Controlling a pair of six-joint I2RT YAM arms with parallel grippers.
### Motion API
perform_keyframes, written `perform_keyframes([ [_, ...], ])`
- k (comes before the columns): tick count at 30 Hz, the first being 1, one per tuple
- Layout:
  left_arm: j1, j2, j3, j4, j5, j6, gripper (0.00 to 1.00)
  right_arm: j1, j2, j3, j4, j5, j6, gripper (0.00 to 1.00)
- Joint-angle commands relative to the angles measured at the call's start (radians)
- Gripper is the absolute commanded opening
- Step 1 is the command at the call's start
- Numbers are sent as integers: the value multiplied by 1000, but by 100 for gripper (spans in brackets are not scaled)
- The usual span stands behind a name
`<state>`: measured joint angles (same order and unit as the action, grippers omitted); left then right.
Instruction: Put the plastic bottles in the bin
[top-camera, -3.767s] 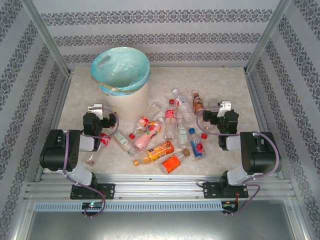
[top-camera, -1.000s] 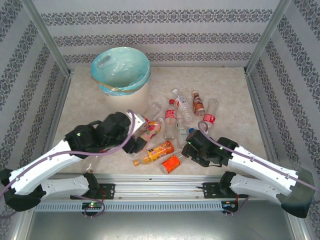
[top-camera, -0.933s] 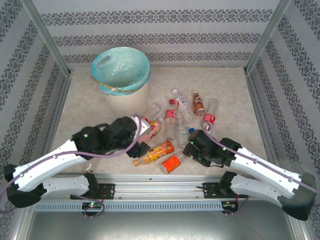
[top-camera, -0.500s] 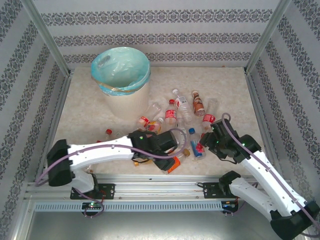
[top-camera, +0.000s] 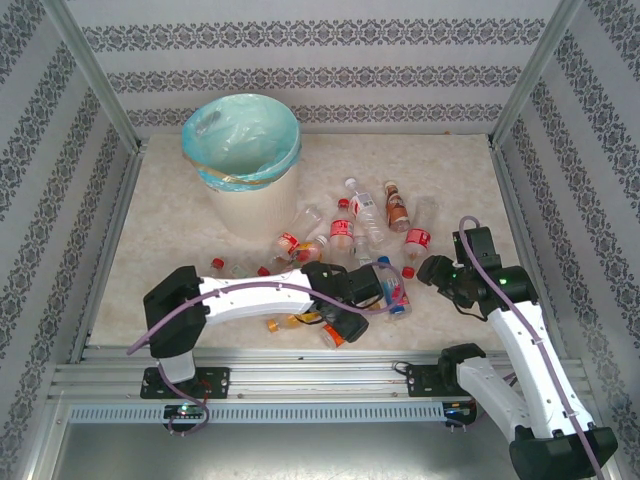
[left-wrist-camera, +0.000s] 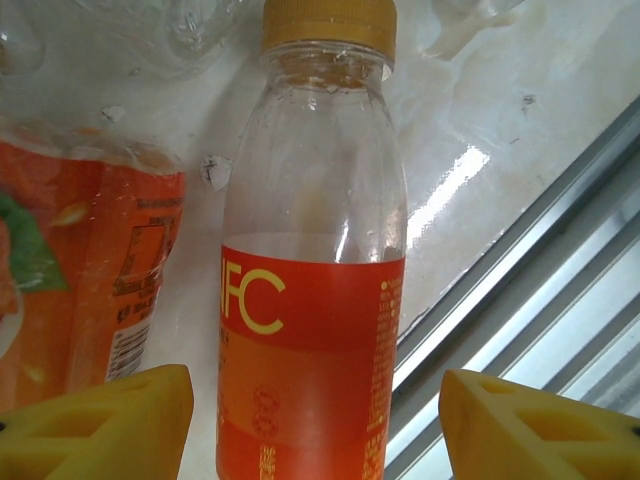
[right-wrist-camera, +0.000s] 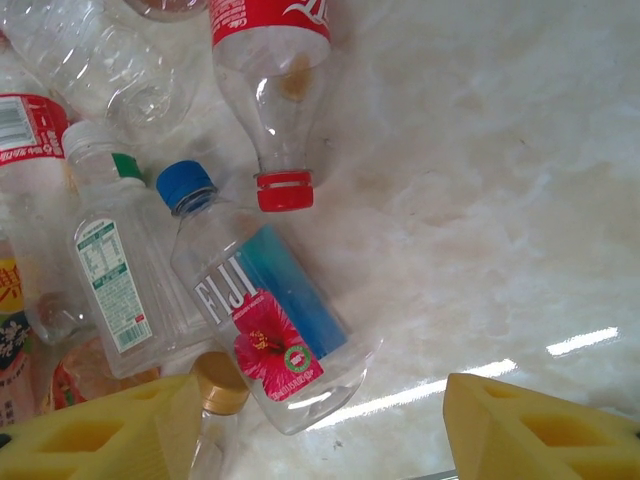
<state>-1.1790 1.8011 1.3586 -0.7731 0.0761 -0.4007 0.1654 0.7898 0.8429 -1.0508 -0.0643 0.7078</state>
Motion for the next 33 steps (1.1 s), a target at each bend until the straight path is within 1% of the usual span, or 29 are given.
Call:
perform_keyframes([
  [1, -16, 41, 33, 8, 20, 10, 67, -7, -7, 14, -16, -33, -28, 67],
  [7, -15, 114, 82, -26, -8, 13, 68, -7, -31, -6, -15, -40, -14, 68],
  [13, -15, 162, 93, -28, -22, 23, 68, -7, -43, -7, -14, -37, -14, 68],
  [19, -16, 205, 111, -61, -48, 36, 67, -9, -43, -7, -8, -39, -13, 68],
  [21, -15, 208, 111, -61, -44, 36, 65, -9, -39, -5, -8, -39, -15, 68],
  [25, -15, 202, 110, -65, -47, 32, 63, -9, -40, -1, -6, -38, -15, 69],
  [30, -16, 189, 114, -69, -47, 28, 59, -10, -39, 2, -5, -36, -15, 68],
  [33, -16, 168, 121, -63, -26, 33, 57, -11, -38, 8, -5, -38, -16, 69],
])
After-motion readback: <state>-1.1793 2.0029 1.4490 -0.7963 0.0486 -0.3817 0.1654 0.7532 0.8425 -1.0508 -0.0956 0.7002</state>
